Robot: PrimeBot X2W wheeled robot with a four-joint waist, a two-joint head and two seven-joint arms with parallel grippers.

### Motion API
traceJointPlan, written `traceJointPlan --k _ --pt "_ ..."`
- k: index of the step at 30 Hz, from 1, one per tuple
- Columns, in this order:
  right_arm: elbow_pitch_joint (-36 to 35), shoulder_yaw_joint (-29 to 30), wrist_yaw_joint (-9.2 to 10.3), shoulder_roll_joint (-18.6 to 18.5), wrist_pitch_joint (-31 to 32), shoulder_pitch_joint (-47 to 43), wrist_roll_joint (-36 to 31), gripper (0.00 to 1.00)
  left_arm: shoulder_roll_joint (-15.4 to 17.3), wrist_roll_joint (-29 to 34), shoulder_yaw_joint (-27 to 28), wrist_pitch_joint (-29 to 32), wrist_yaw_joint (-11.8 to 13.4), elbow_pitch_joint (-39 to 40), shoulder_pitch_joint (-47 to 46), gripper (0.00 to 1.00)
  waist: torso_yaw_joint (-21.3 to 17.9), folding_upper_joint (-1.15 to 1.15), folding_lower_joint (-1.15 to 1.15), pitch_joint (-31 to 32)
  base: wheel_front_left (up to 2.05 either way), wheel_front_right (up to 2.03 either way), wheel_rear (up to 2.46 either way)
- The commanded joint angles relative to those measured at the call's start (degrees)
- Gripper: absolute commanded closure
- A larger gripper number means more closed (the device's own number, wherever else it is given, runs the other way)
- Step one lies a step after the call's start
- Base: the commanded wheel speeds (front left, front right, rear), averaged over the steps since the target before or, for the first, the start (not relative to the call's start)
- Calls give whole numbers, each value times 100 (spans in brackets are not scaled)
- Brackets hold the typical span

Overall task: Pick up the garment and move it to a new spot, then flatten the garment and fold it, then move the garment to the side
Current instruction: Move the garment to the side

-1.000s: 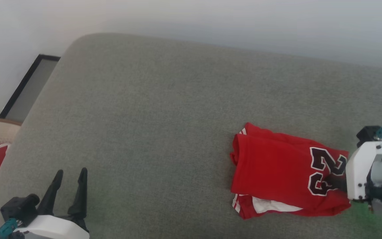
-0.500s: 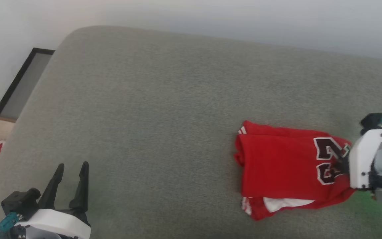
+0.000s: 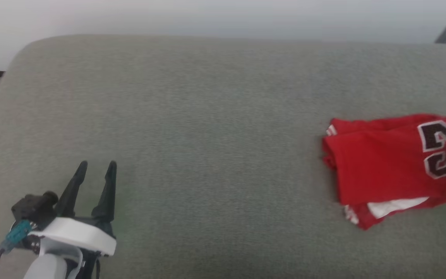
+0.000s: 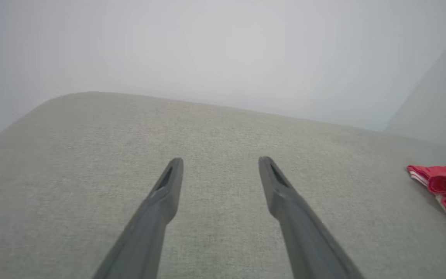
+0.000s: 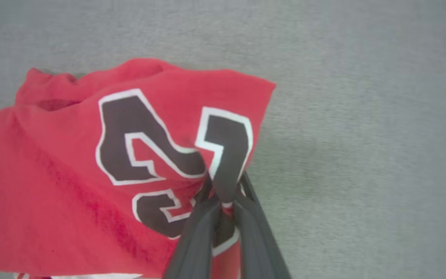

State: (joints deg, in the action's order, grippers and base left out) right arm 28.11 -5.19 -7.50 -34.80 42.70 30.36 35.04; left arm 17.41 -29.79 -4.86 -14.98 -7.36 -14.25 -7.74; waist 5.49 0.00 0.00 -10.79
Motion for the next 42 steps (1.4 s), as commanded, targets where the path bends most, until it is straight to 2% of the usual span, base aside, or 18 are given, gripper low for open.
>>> traceJointPlan --k 1,13,27,42 --pt "-8 56 1 -44 -63 154 -57 100 -5 21 -38 -22 -15 17 -131 0 -208 0 0 -127 0 0 0" --pt "541 322 1 -621 -803 1084 -539 100 104 45 -485 -21 -15 -1 -843 0 -935 0 0 -679 0 0 0" --pt "1472 207 2 -954 -1920 2041 -1500 100 297 56 -953 -22 -15 56 -1558 0 -1277 0 0 -1393 0 0 0" --pt "2759 280 2 -497 -2762 2670 -2094 100 457 -51 -1111 -22 -15 28 -1884 0 -1144 0 0 -1814 0 0 0"
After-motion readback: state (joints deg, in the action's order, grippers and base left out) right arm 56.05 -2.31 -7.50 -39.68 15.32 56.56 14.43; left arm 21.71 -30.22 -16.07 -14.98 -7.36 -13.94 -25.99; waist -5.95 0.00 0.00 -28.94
